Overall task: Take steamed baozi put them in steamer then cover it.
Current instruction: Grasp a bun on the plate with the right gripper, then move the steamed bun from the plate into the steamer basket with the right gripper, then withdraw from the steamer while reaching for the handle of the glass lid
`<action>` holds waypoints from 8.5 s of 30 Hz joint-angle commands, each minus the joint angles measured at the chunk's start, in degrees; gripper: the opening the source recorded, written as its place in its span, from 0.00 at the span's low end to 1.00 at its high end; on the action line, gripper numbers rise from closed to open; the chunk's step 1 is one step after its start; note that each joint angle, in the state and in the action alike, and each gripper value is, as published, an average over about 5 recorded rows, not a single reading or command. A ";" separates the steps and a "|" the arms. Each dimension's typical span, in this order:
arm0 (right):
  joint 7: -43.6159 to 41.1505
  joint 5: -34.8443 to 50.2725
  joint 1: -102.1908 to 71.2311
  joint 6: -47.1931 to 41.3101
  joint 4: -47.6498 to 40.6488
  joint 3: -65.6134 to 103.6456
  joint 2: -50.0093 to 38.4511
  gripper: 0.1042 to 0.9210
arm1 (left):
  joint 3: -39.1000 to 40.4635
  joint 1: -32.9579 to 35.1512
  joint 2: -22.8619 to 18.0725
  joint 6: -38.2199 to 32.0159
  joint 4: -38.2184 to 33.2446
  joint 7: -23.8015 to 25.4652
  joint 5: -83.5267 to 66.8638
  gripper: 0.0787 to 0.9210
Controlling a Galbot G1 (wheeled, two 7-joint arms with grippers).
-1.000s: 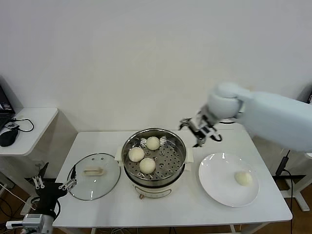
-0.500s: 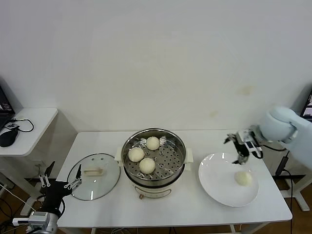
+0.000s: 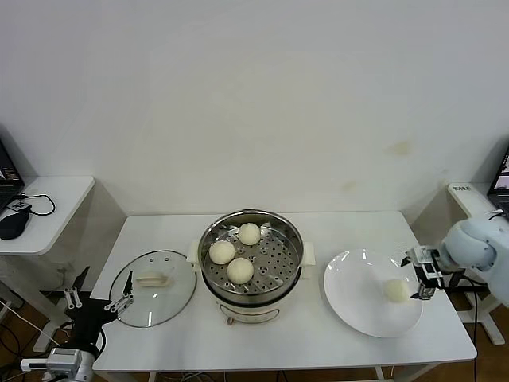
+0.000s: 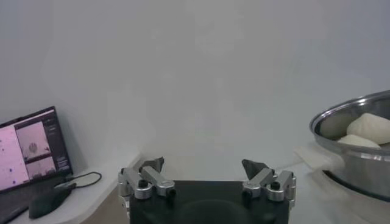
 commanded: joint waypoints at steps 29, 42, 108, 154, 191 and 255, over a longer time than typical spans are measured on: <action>-0.18 -4.11 -3.07 -0.12 -10.58 2.13 8.61 0.63 | -0.82 0.20 -0.23 -0.03 0.04 -0.04 -0.29 0.88; -1.14 4.29 11.90 -2.26 -1.12 -6.86 2.11 0.55 | -0.86 0.14 -0.13 -0.10 -0.43 -0.06 -0.50 0.88; 21.81 38.08 40.93 -27.39 0.20 -44.18 35.49 0.59 | -2.14 -1.81 0.57 0.00 0.92 0.04 -2.09 0.88; 49.36 23.71 -59.88 23.89 27.99 72.27 42.38 0.88 | 1.57 -3.56 -1.09 -2.87 4.23 -0.78 2.65 0.88; 50.60 25.35 -81.23 21.06 39.13 88.26 65.24 0.88 | 10.90 -17.50 9.63 -15.95 32.36 -1.65 77.03 0.88; 50.26 23.12 -81.81 21.79 38.25 87.50 67.14 0.88 | 18.70 -35.71 8.63 -14.79 50.24 -1.15 71.30 0.37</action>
